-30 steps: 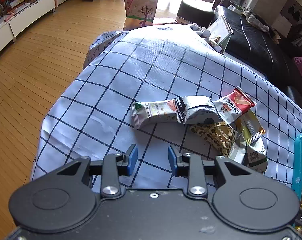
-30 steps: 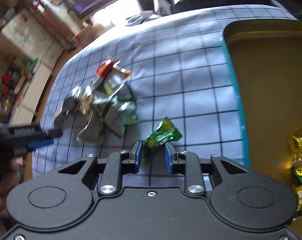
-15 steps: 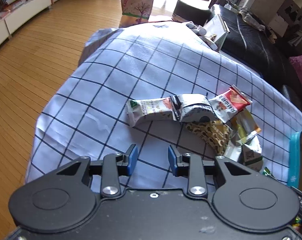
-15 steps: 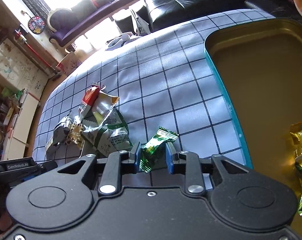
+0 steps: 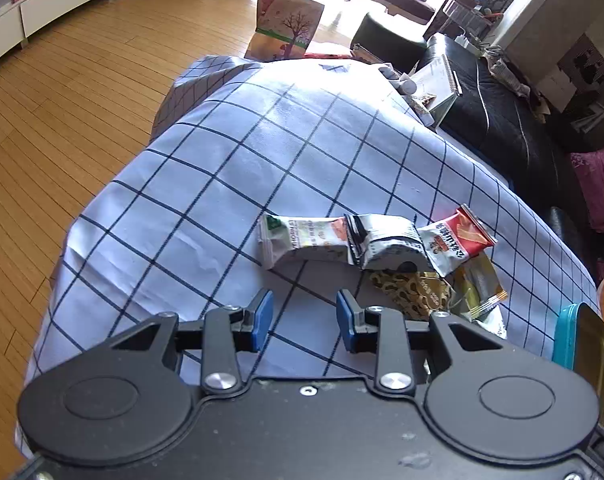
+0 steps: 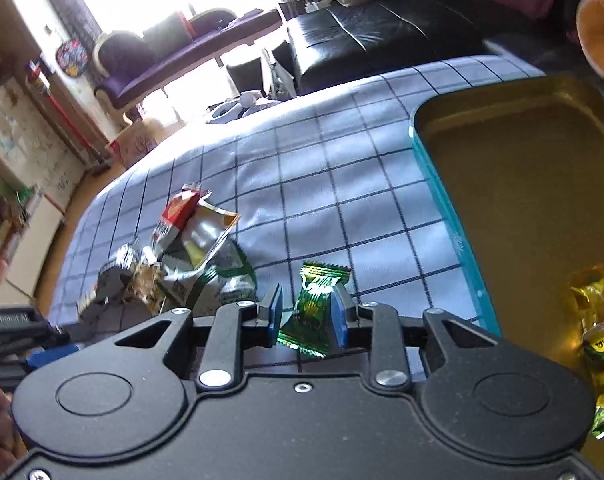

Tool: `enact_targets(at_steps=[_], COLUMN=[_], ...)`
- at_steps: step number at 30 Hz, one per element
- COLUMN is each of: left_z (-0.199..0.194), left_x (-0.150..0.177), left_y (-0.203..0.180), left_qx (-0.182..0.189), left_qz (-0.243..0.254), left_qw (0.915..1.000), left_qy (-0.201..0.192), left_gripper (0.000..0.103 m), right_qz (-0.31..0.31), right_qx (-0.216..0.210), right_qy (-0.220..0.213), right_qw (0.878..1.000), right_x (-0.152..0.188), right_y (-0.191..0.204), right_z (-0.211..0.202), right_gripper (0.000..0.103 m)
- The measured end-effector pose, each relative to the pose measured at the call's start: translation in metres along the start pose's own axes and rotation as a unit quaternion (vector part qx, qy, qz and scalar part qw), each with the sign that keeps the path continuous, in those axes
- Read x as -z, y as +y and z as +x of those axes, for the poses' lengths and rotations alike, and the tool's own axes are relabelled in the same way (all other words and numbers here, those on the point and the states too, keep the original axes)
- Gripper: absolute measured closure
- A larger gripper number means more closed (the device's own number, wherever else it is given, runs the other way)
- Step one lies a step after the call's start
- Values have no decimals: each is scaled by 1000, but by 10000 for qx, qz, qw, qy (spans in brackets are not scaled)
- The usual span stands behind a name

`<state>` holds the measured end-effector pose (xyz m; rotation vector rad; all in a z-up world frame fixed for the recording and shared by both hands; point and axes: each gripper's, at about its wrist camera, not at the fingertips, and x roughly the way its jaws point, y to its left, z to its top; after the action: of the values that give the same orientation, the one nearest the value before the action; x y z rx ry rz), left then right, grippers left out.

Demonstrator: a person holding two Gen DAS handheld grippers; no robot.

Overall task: Organize snacks
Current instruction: 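Lift the green candy with right tool while left approaches white snack bars, then grasp the red snack packet with the left tool while right holds green candy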

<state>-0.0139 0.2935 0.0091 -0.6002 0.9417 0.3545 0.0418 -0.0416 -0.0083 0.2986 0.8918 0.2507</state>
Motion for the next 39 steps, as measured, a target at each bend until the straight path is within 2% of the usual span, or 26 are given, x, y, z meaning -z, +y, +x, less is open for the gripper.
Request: enact_targets(at_steps=[4,9,16,18,21,24,27,32,36,39], left_z=[1,1,-4,-6,-9,-8,-2,10,20,25], left_x=[2,4,5,4,-1,-11,-24,-37,-42,-53], left_y=[-6,-10,-13,-10,-4,0,-3,-25,-42,-52], left_qx=[-26,-61,45,142,285,318,184,-290,-679,-683], left_qz=[70,157,293,226,50,-114,-189,374,1144,1381], left_qw=[10000,9998,9992,9990,9987,9986,9991,9981,9901,9870], left_qy=[-52,-91,-280,-351,-409,-410,-344,-390,-457,-449], left_gripper=[70,70,70,69,68,68,68,68,67,67], right_qz=[228,92,-410,-656,-928,-908,-782,-739,-706,-684], right_qx=[-91,-185,300,432,583,460,407,324,317,254], right_qy=[67,168,19,-79,-226,-217,-275,-357,-464,-495], right_qw=[9997,9996,9987,9969,9937,9946,9957,9961,9959,9961], right_x=[-4,1,12,16,19,16,13,14,13,13], right_y=[-10,-2,16,22,26,21,13,10,9,10], right_z=[1,1,9,8,10,8,7,3,-1,-2], right_gripper=[64,64,64,65,76,77,77,77,77,77])
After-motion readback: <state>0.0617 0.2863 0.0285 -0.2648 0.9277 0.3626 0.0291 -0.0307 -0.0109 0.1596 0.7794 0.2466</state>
